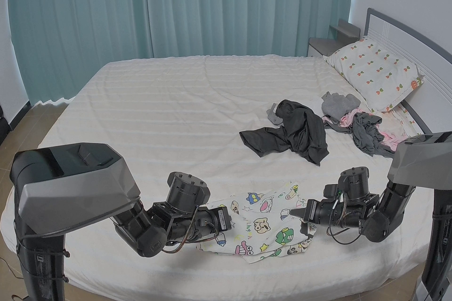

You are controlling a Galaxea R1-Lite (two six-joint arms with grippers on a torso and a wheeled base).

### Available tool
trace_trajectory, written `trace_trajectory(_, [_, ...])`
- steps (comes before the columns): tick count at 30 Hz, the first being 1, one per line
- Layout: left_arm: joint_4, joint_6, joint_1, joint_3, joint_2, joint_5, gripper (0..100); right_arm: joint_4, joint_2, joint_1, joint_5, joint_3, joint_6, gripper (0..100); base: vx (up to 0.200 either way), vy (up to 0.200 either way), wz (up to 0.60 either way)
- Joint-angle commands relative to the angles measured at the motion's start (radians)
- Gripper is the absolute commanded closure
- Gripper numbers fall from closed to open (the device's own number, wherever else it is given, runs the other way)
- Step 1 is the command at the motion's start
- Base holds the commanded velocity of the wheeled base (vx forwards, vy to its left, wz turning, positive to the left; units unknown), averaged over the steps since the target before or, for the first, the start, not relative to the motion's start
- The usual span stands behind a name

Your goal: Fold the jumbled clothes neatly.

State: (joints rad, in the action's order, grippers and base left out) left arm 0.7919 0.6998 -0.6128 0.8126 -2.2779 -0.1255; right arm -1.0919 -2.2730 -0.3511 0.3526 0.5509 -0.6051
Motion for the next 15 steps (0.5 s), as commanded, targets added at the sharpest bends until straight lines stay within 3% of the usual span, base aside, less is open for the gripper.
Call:
trace_trajectory(1, [0.000,0.000,0.004,-0.004,-0.015,0.001,100,-0.002,-0.031,-0.003,-0.001,0.009,-0.001,100,0.000,0.000,0.00])
trace_trajectory(12, [-0.011,-0.008,0.013,-0.010,-0.055,0.072,100,0.015,-0.063,-0.012,-0.032,0.017,0.041,100,0.000,0.000,0.00])
trace_trajectory(13, [-0.014,-0.008,0.013,-0.012,-0.055,0.072,0,0.020,-0.063,-0.014,-0.032,0.017,0.041,100,0.000,0.000,0.00])
trace_trajectory(14, [-0.020,-0.008,0.013,-0.012,-0.057,0.072,0,0.024,-0.065,-0.017,-0.033,0.018,0.041,100,0.000,0.000,0.00])
trace_trajectory(15, [-0.028,-0.008,0.013,-0.007,-0.060,0.072,0,0.027,-0.065,-0.022,-0.033,0.018,0.042,0,0.000,0.000,0.00])
